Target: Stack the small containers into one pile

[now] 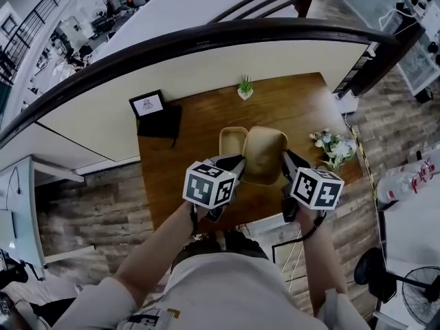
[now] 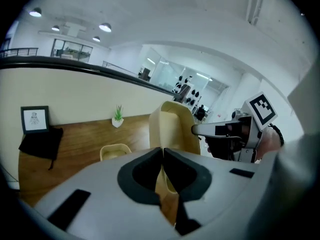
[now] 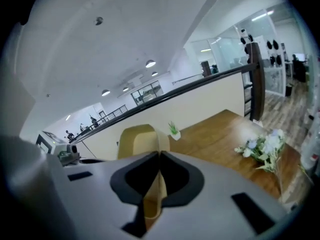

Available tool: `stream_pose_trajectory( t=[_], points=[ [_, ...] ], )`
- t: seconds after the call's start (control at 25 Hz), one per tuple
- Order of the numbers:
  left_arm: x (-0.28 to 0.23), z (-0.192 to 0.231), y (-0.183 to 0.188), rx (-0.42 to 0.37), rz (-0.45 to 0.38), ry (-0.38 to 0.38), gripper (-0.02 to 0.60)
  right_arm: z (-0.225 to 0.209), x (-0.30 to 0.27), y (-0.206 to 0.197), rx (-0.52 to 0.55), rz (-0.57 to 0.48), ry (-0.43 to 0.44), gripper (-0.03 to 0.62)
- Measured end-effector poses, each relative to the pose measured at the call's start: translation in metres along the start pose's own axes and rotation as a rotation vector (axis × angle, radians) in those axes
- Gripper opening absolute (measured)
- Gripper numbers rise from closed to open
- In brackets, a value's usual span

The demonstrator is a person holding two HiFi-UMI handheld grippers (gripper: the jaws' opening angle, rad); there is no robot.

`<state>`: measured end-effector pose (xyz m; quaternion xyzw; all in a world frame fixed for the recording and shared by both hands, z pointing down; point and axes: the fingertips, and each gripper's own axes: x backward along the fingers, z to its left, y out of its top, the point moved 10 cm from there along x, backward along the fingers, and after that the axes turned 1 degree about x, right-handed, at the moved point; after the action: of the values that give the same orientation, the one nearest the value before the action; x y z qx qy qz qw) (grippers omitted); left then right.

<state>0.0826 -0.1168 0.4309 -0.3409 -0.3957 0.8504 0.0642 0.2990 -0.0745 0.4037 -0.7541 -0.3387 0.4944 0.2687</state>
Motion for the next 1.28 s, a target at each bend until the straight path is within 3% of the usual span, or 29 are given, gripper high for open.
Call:
stream_pose_trajectory(
  t=[0.32, 0.6, 0.92, 1.28],
  points=[
    [0.082, 0.008, -0.015, -0.013, -0.059, 0.06, 0.02, 0.074, 0.017, -0.008, 0.07, -0.007, 0.107, 0.023],
    [0.125, 0.018, -0.048, 0.016, -0.046, 0.101, 0.02, 0.114, 0.019, -0.036, 0.131, 0.036, 0.161, 0.025],
    [0.126, 0.027, -0.061, 0.056, -0.047, 0.115, 0.018, 0.119, 0.008, -0.045, 0.123, 0.058, 0.153, 0.025],
    [0.082, 0.034, -0.03, 0.068, -0.069, 0.079, 0.018, 0.086, -0.022, -0.007, 0.159, 0.057, 0.079, 0.02]
  ],
)
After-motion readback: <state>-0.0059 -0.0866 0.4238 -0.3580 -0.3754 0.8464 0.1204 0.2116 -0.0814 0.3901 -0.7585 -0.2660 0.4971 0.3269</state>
